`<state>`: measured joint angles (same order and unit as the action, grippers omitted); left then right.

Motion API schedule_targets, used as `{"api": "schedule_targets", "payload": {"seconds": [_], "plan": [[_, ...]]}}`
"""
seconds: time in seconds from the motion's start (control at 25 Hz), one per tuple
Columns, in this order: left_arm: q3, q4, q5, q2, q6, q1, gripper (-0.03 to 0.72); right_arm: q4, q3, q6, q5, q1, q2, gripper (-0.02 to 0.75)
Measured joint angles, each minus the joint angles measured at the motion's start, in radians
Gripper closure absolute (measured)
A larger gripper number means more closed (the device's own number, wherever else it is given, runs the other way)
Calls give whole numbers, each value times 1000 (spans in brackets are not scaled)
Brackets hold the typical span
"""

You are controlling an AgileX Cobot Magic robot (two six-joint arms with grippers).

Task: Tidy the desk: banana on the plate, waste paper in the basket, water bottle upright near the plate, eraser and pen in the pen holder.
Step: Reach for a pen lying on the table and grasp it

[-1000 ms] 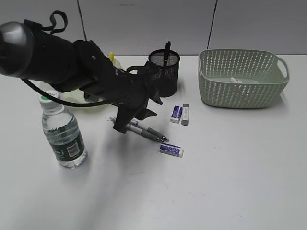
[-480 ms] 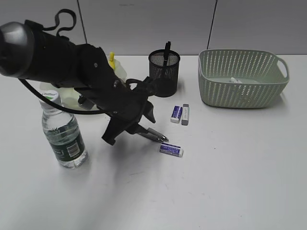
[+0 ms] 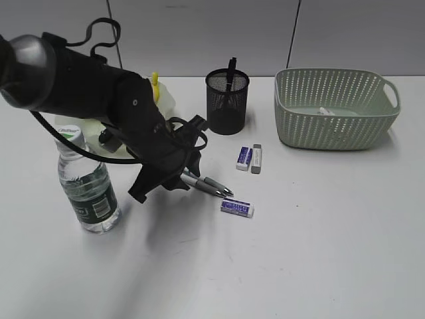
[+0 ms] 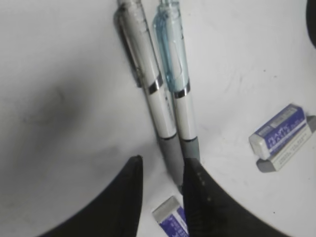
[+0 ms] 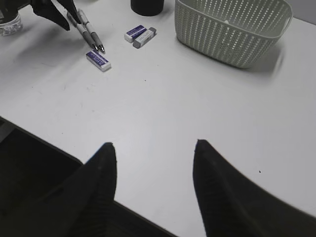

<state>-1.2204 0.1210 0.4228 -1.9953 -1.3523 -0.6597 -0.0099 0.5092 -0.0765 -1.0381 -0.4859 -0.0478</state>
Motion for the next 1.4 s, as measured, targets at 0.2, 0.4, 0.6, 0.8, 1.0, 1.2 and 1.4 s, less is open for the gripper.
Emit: {"api": "schedule_targets", "payload": {"seconds": [0.2, 0.4, 0.6, 0.8, 1.0, 1.2, 1.4], "plan": [[-53, -7, 5, -50, -5, 7, 477, 0, 0, 0, 0, 0, 0, 331], [-94, -21, 80, -82, -5, 10, 477, 0, 0, 1, 0, 0, 0, 331], [-94, -27, 59, -87, -6, 18, 477, 0, 0, 1, 0, 0, 0, 331], [-95, -12, 29, -99, -6, 20, 477, 0, 0, 0, 0, 0, 0, 331], [-96, -4, 29, -120, -6, 20, 477, 0, 0, 0, 0, 0, 0, 331], [-96, -3, 25, -120, -6, 27, 477, 0, 0, 0, 0, 0, 0, 331], [-96, -2, 21, -122, -15, 30, 477, 0, 0, 0, 0, 0, 0, 331]]}}
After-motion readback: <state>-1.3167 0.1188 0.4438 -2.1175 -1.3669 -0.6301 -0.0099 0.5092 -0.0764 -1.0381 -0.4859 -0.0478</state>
